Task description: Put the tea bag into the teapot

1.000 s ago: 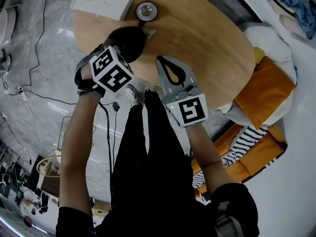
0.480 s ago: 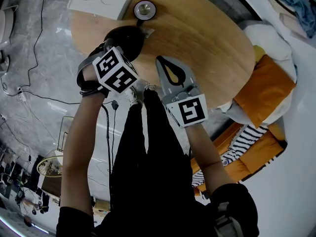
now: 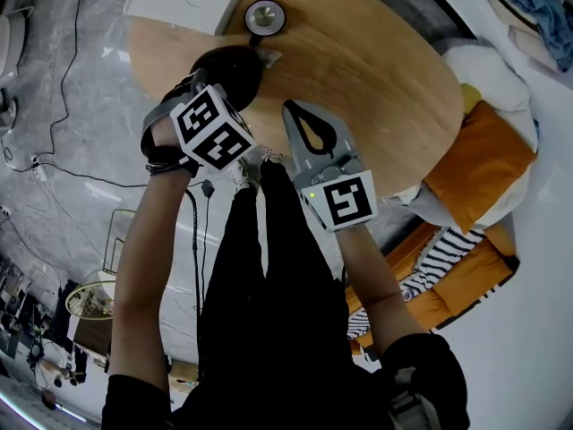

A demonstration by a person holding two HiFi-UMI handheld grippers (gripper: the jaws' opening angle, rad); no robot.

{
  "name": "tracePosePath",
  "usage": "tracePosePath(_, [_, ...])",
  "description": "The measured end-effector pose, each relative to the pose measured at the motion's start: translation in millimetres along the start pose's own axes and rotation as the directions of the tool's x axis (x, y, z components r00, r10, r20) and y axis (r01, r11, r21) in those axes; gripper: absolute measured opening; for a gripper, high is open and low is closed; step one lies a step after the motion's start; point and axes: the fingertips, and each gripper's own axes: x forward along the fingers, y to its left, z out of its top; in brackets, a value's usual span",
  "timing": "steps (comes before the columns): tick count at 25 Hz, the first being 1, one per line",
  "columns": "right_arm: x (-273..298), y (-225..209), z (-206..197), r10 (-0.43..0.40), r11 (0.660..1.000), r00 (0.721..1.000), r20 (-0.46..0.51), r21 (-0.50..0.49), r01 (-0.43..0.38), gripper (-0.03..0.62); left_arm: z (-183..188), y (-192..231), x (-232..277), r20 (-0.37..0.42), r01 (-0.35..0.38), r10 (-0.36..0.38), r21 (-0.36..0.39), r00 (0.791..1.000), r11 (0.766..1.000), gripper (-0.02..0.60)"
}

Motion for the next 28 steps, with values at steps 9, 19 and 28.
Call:
tracePosePath(9, [-4,1,-9,0.007,1.000,0.998,-0.067,-0.027,-0.009,0.005,0,1,-3,0.023,0.002,-0.001,-0.018,1.000,1.000,0.051])
tracePosePath(19, [-5,6,-8,0.014,0.999,0.998,-0.058,-0.029,-0.015,0.005,0,3,-6,0.034,-0.016,0.017,-0.009,0.999,1.000,0.080])
tracePosePath(28, [-10,9,-7,0.012,0.999,0.999,-0.047,-0.031,-0.014,0.005,1,2,-9,0.044,-0.028,0.028,-0.003,0.999,1.000,0.083])
